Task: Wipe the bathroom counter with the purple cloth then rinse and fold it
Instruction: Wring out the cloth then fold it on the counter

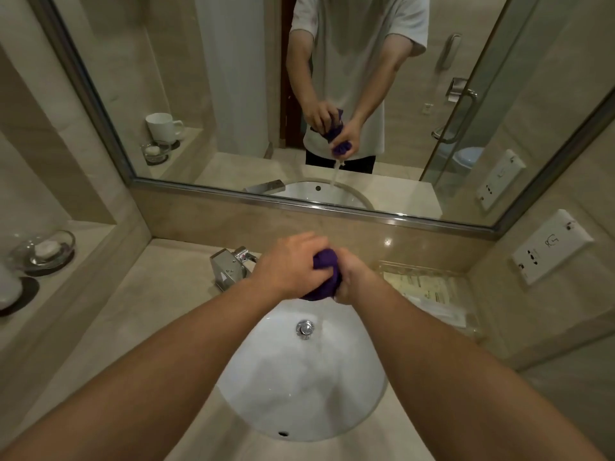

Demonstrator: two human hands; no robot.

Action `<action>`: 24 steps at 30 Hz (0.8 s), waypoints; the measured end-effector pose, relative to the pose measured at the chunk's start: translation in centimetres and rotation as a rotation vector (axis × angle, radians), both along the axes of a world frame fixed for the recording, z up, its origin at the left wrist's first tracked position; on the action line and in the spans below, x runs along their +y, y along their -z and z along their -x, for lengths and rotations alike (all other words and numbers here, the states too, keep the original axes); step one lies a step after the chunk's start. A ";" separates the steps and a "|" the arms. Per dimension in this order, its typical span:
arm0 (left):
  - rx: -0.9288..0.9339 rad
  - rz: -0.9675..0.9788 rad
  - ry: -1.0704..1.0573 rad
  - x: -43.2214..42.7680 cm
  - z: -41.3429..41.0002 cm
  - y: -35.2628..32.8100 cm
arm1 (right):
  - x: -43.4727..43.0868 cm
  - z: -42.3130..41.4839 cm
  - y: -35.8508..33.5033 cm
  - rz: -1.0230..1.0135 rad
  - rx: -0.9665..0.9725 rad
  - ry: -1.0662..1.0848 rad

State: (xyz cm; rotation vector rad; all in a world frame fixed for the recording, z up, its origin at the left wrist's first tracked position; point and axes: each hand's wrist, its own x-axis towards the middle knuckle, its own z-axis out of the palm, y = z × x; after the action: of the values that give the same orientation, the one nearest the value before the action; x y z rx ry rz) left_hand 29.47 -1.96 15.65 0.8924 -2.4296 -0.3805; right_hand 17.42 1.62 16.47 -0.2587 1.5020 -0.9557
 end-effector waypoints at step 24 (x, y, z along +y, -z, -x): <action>1.110 -2.159 -0.328 3.6 0.3 -0.1 | 0.7 -2.1 -1.2 0.471 0.699 0.237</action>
State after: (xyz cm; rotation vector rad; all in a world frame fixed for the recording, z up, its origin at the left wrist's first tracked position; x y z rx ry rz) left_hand 29.14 1.69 15.75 1.0541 -0.0983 -2.4925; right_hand 19.49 2.35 17.63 -0.8345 1.9432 -1.5076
